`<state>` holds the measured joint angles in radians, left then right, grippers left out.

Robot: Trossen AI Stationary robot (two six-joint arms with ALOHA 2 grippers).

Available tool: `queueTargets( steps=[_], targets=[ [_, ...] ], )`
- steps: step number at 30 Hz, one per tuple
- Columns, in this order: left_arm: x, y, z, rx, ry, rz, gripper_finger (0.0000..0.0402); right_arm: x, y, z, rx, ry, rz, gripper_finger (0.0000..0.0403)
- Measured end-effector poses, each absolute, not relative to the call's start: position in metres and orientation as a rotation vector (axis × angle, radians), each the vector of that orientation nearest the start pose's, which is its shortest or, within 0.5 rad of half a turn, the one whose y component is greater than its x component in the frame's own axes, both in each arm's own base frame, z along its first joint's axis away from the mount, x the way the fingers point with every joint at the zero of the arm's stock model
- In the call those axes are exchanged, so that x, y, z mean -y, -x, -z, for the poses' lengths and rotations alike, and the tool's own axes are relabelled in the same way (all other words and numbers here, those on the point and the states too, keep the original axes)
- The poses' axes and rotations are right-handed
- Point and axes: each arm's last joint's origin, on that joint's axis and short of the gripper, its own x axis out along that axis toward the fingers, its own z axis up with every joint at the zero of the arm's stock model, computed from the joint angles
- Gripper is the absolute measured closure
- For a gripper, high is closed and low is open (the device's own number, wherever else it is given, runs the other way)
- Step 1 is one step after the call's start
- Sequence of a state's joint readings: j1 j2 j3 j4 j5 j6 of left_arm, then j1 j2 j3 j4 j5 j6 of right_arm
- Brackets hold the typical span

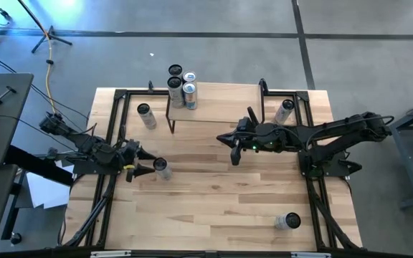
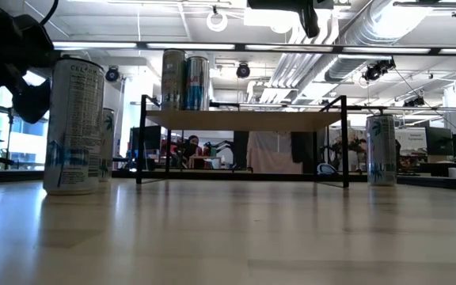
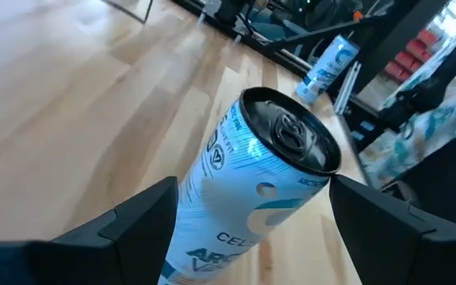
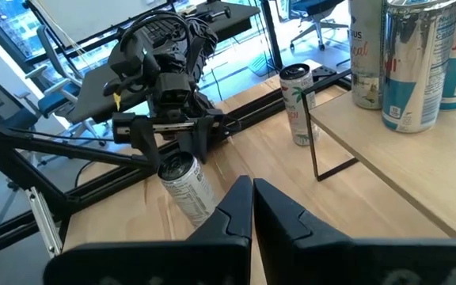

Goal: Place canned beverage on shelf
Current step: Put the bottom left black soda can on the shelf

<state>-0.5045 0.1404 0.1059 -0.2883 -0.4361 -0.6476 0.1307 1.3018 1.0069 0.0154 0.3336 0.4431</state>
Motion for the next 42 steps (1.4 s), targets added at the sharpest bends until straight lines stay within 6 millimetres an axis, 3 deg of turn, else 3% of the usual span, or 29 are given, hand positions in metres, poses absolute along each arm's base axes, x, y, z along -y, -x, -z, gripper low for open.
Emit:
queueTargets(
  steps=[4,25,42],
  targets=[
    [0.036,-0.09,-0.16,-0.329,0.353,-0.004,0.0101,-0.029,-0.292,-0.318,-0.222,-0.378,0.258,0.0402],
    [0.05,-0.116,-0.147,-0.435,0.086,-0.006,0.0101,-0.029,-0.292,-0.318,-0.22,-0.384,0.262,0.0402],
    [0.06,-0.138,-0.138,-0.407,0.047,-0.071,0.0101,-0.029,-0.292,-0.318,-0.219,-0.377,0.265,0.0402]
  ],
)
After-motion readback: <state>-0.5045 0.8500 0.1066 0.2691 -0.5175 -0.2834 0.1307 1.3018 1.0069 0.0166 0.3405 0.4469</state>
